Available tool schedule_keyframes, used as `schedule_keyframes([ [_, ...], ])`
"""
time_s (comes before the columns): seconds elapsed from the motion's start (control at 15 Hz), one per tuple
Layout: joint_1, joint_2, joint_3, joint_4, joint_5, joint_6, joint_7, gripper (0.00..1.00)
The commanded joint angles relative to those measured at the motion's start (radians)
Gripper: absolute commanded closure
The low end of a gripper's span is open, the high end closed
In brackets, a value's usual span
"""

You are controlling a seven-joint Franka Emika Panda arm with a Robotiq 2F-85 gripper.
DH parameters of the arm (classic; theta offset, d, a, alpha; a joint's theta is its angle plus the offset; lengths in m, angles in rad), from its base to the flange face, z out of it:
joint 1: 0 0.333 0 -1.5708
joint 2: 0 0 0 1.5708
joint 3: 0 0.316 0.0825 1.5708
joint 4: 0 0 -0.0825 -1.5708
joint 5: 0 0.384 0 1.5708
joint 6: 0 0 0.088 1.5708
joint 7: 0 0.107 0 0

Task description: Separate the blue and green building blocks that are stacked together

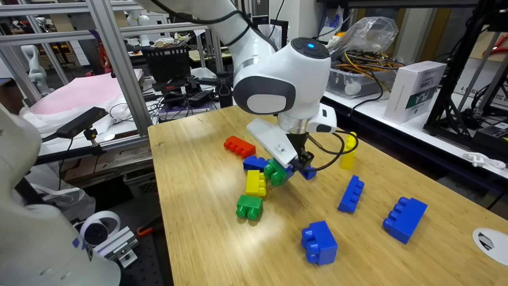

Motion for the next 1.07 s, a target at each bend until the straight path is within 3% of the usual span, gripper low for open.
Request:
schedule_keyframes([
  [0.0, -0.044, 0.003, 0.006, 0.037, 0.253, -0.146, -0.256, 0.55],
  [0.2, -0.033, 0.011, -0.053, 0.046, 0.361, -0.282, -0.383, 0.55],
  [0.53, -0.020, 0.021, -0.135, 0.045, 0.383, -0.412, -0.447, 0.55],
  [0.73, -0.012, 0.019, -0.159, 0.039, 0.371, -0.417, -0.445, 0.55],
  [1.0, 0.014, 0.010, -0.169, 0.023, 0.342, -0.331, -0.429, 0.55],
])
